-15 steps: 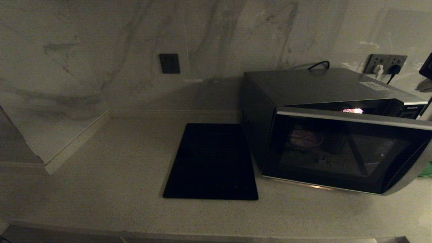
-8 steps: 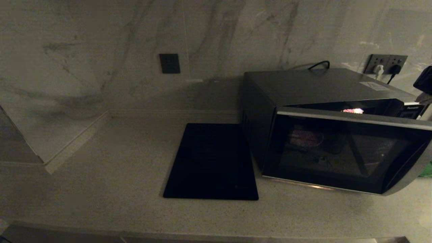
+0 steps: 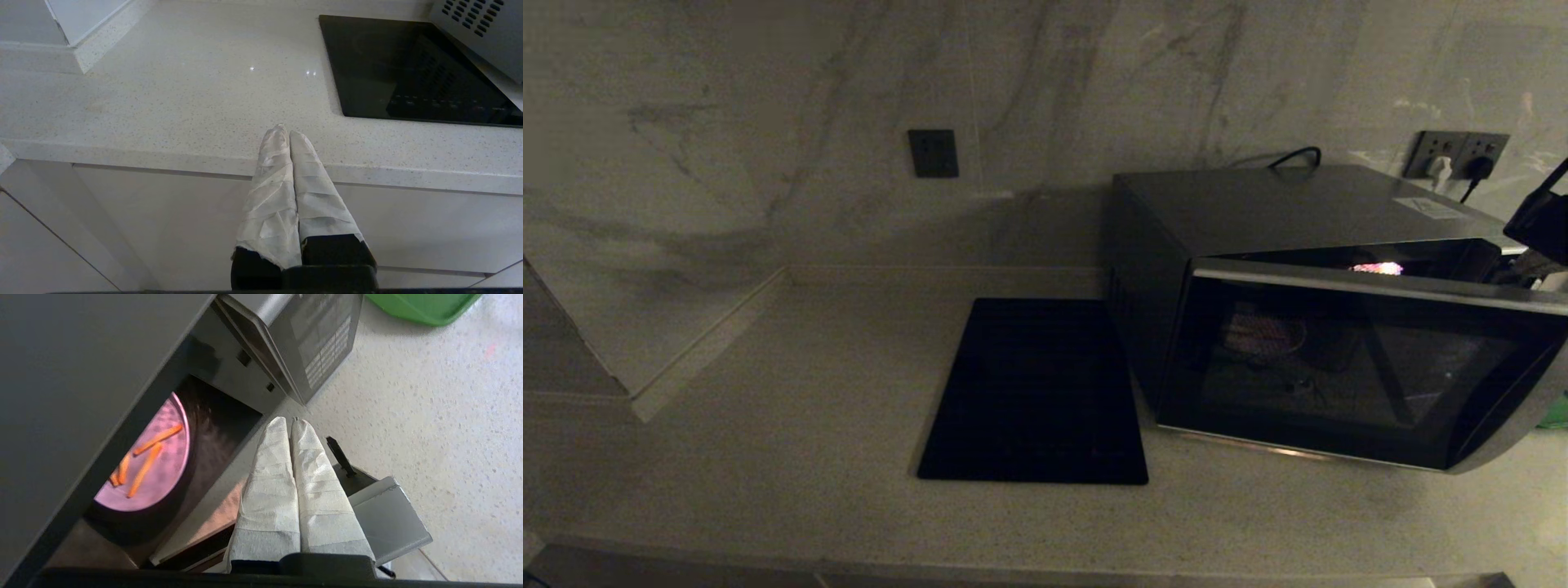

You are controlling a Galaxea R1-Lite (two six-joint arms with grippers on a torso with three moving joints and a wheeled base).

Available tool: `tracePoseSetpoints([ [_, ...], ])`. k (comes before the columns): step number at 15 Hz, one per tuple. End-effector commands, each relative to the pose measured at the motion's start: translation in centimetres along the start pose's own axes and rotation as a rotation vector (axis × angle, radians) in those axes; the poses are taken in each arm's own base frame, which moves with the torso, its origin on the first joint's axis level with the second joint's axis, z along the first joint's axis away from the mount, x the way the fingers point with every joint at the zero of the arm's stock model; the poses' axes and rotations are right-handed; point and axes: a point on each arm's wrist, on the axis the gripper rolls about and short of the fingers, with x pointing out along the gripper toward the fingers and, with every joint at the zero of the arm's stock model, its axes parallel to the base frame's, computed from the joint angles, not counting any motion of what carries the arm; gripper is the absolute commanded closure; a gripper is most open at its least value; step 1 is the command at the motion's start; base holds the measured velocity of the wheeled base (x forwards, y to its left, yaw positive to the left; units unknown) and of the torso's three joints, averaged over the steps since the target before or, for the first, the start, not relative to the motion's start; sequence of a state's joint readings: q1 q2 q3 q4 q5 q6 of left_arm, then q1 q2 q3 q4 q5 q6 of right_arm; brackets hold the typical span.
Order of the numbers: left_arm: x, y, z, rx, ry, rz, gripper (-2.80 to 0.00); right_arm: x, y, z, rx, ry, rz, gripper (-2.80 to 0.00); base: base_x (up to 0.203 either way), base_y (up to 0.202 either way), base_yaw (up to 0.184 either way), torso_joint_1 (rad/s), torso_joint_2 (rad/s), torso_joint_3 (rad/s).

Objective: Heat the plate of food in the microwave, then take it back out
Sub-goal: Open the microwave oven

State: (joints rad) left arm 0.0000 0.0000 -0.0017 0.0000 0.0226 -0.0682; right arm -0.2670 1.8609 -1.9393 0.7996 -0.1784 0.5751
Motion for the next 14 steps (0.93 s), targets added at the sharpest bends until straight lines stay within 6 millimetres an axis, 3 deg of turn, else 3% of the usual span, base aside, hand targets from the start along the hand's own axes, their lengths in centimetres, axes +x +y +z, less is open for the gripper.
tracePoseSetpoints([
  [1, 0.0, 0.0, 0.0, -0.001, 0.000, 0.000, 0.00, 0.3, -0.1, -0.3, -0.001, 0.018, -0.013, 0.00, 0.000, 0.000, 0.000, 0.000, 0.00, 0.000],
  [6, 0.0, 0.0, 0.0, -0.001, 0.000, 0.000, 0.00, 0.2, -0.7, -0.8, 0.000, 0.037, -0.030, 0.00, 0.000, 0.000, 0.000, 0.000, 0.00, 0.000],
  [14, 0.0, 0.0, 0.0, -0.001, 0.000, 0.000, 0.00, -2.8, -2.6, -3.1, -0.064, 0.095, -0.017, 0.00, 0.000, 0.000, 0.000, 0.000, 0.00, 0.000],
])
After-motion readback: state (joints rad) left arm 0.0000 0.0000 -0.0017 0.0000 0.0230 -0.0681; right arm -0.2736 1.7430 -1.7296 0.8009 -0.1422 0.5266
